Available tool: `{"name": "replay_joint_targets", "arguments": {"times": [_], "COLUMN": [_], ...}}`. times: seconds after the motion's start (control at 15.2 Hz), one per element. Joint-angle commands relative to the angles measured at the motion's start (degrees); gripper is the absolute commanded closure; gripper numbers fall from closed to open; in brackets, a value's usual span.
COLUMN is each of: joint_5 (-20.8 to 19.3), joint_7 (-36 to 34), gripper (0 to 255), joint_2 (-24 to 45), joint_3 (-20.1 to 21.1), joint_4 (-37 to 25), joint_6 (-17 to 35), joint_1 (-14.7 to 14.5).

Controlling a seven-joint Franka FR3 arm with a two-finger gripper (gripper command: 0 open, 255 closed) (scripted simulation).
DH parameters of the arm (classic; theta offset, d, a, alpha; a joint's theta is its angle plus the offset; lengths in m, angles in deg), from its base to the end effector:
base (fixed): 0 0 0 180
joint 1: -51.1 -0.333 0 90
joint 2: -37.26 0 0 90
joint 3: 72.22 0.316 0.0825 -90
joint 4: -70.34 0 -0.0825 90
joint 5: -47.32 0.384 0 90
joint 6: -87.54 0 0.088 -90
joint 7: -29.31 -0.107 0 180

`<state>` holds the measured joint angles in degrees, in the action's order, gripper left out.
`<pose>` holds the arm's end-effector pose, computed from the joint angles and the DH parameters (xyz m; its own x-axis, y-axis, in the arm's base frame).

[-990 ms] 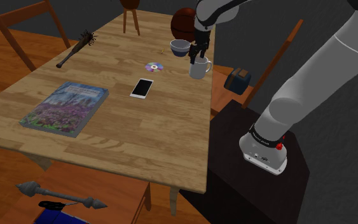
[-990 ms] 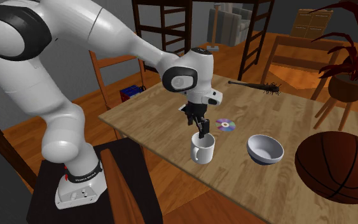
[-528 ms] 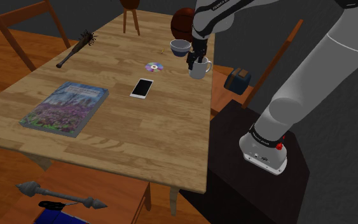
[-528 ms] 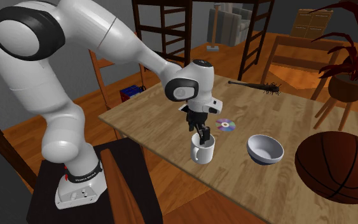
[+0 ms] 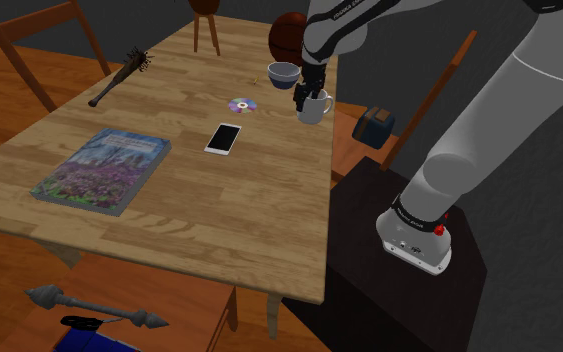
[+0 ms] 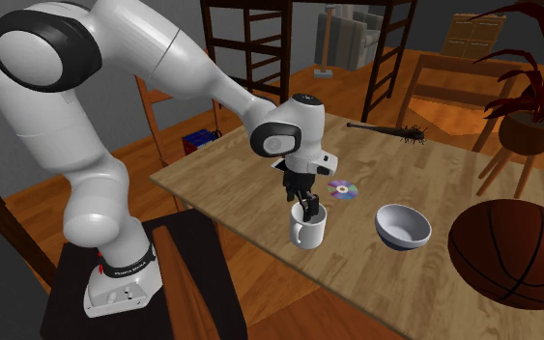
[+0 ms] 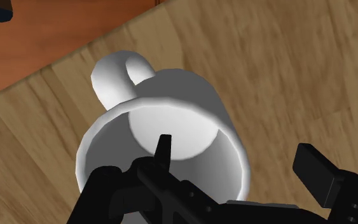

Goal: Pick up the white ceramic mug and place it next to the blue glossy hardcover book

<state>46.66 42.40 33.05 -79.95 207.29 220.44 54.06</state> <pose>0.4769 -0.0902 0.3471 0.9987 0.0500 0.0024 0.0500 -0.9987 -0.0009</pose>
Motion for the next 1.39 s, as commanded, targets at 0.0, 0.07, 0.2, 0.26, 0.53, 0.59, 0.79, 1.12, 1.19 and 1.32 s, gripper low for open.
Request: {"name": "replay_joint_targets", "arguments": {"times": [0.0, 0.07, 0.2, 0.26, 0.53, 0.59, 0.79, 1.12, 1.19, 1.32], "joint_5": [0.0, 0.0, 0.0, 0.0, 0.0, 0.0, -0.2, -0.5, -0.6, -0.7], "joint_7": [0.0, 0.0, 0.0, 0.0, 0.0, 0.0, -0.2, -0.4, -0.5, -0.5], "gripper": [255, 255, 255, 255, 255, 255, 255, 255, 255, 255], "joint_2": [0.0, 0.0, 0.0, 0.0, 0.0, 0.0, -1.5, -3.6, -4.0, -4.8], "joint_3": [0.0, 0.0, 0.0, 0.0, 0.0, 0.0, 0.0, 0.1, 0.2, 0.2], "joint_4": [0.0, 0.0, 0.0, 0.0, 0.0, 0.0, -1.0, -2.8, -3.2, -4.1], "joint_6": [0.0, 0.0, 0.0, 0.0, 0.0, 0.0, -2.4, -6.4, -7.2, -8.8], "joint_1": [0.0, 0.0, 0.0, 0.0, 0.0, 0.0, 0.0, 0.0, 0.0, 0.0]}}
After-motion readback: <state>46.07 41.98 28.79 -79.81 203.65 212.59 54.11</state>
